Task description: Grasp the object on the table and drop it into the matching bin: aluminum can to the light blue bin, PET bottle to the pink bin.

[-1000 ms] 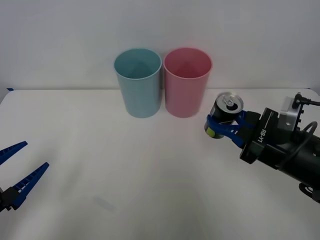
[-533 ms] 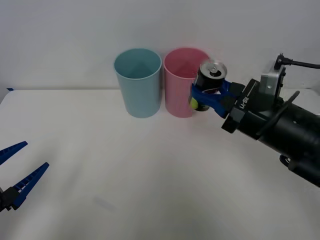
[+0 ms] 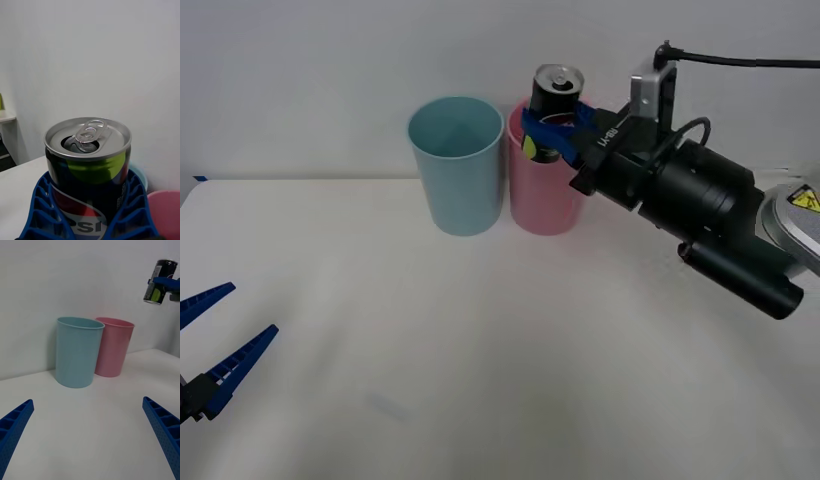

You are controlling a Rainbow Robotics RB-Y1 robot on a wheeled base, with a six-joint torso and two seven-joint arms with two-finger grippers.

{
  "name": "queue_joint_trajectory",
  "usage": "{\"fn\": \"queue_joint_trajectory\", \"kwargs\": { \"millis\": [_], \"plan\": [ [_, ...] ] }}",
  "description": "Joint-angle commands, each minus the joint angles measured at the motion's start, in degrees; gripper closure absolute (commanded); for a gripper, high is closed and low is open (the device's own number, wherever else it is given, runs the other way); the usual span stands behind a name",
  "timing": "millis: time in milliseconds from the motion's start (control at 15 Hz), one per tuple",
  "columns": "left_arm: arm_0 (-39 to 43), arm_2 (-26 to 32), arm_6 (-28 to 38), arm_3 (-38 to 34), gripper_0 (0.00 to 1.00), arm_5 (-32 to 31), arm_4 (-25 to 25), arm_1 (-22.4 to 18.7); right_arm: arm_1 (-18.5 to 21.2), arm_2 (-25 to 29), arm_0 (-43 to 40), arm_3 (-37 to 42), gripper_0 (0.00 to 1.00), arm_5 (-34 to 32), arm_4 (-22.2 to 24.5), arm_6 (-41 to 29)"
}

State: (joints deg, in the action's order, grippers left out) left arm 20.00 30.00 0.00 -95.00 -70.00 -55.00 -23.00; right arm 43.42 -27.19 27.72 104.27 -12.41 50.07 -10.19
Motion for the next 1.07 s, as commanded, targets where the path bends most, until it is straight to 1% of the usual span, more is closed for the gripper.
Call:
{"fn": "queue_joint_trajectory", "kwargs": {
  "millis": [67, 200, 333, 533, 800, 1067],
  "plan": [
    [0.0, 0.0, 0.0, 0.0, 0.00, 0.0, 0.0, 0.0, -3.8, -3.3, 7.7, -8.6, 1.00, 1.7, 0.0, -0.6],
    [0.0, 0.0, 0.0, 0.0, 0.00, 0.0, 0.0, 0.0, -6.9, -4.7, 12.4, -14.8, 1.00, 1.7, 0.0, -0.4],
    [0.0, 0.0, 0.0, 0.0, 0.00, 0.0, 0.0, 0.0, -11.1, -6.0, 17.8, -22.7, 1.00, 1.7, 0.1, -0.2],
    [0.0, 0.0, 0.0, 0.0, 0.00, 0.0, 0.0, 0.0, -16.4, -7.2, 23.6, -31.8, 1.00, 1.7, 0.5, 0.3],
    [0.0, 0.0, 0.0, 0.0, 0.00, 0.0, 0.0, 0.0, -22.1, -7.6, 29.7, -41.7, 1.00, 1.9, 1.0, 1.0],
    [0.0, 0.0, 0.0, 0.0, 0.00, 0.0, 0.0, 0.0, -26.2, -7.9, 33.5, -48.6, 1.00, 5.3, 1.4, 2.0]
  ]
}}
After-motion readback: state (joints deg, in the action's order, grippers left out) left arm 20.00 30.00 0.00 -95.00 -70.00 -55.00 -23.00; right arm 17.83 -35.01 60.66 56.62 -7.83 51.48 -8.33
